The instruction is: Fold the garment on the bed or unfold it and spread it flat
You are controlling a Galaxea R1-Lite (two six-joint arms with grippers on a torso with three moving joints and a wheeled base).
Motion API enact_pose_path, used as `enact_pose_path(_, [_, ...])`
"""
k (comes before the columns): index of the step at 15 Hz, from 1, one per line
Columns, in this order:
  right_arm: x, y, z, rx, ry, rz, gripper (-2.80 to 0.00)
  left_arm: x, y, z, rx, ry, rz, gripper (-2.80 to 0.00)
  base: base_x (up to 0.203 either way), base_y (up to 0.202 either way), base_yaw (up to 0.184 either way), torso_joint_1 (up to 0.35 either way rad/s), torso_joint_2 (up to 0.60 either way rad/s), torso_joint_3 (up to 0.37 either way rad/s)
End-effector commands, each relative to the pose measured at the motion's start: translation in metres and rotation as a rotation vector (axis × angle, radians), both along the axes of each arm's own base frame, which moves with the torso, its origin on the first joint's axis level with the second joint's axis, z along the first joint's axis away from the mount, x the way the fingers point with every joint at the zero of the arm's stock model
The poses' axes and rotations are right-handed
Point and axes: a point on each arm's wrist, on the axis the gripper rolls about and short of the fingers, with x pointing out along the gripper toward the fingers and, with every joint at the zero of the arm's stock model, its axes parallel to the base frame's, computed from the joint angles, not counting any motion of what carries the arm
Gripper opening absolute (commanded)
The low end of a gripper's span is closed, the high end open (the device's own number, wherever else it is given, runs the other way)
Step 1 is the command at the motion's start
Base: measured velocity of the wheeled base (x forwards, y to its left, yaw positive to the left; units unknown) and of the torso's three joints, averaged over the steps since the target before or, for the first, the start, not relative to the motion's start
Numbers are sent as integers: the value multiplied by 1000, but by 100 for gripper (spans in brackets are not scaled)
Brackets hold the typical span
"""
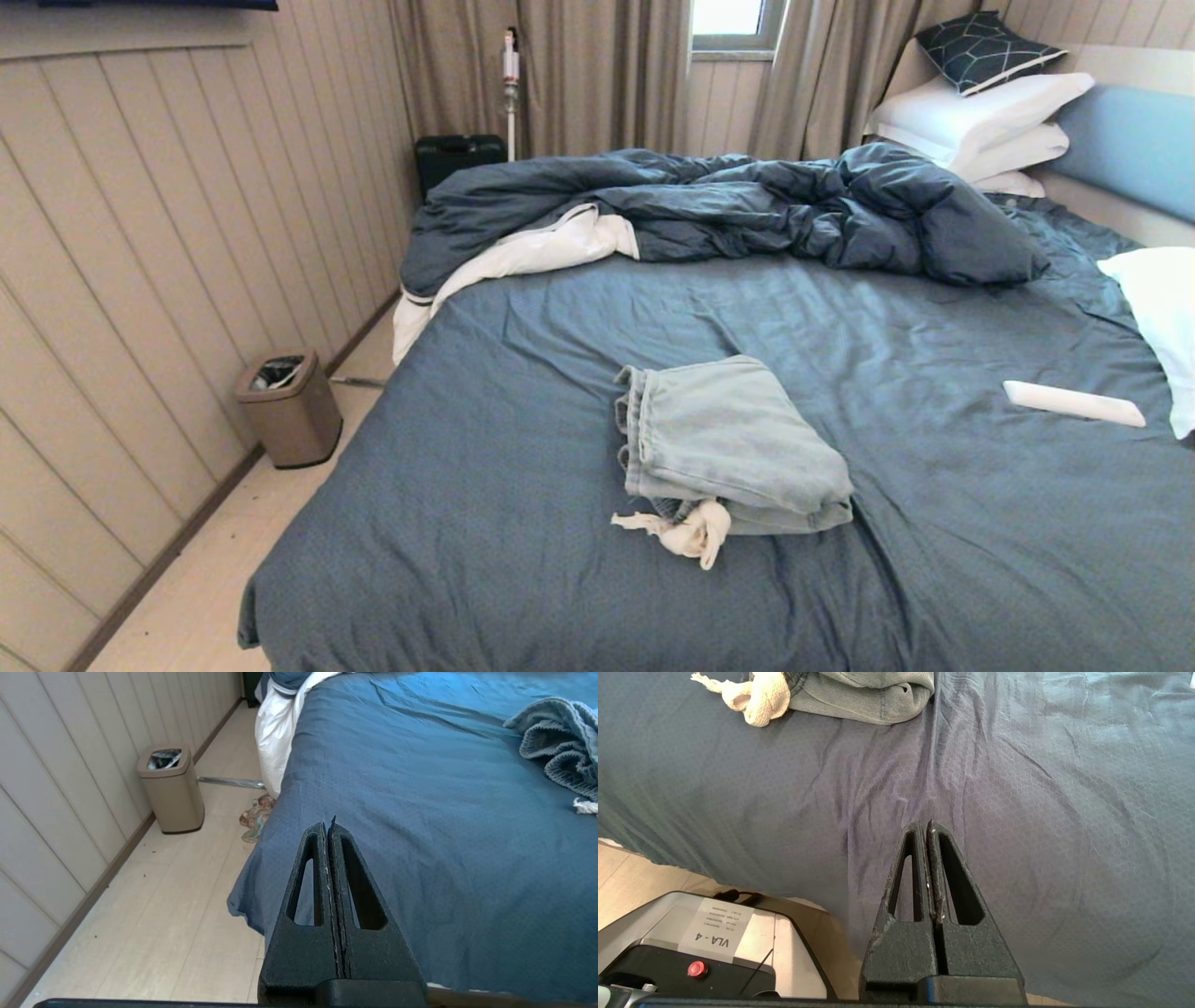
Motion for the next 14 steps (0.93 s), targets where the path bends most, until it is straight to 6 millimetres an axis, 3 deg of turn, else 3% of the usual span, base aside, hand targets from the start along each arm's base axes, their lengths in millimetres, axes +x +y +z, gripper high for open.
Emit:
enact_pose_path(1, [0, 0, 0, 0, 8, 3, -280, 0, 0, 0, -1, 0, 0, -280, 0, 0, 0, 0, 0, 0])
enact_pose_path(5, [0, 0, -1, -23, 6, 7, -280, 0, 0, 0, -2, 1, 0, -280, 0, 0, 0, 0, 0, 0])
enact_pose_path(8, [-2, 0, -1, 5, -15, -171, -280, 0, 0, 0, -2, 1, -1, -280, 0, 0, 0, 0, 0, 0])
enact_pose_path(12, [-19, 0, -3, 26, -246, -166, -280, 0, 0, 0, -5, 0, -1, -280, 0, 0, 0, 0, 0, 0])
enact_pose_path(14, [-20, 0, -4, 43, -261, -161, -280, 0, 0, 1, -5, -1, -1, -280, 0, 0, 0, 0, 0, 0])
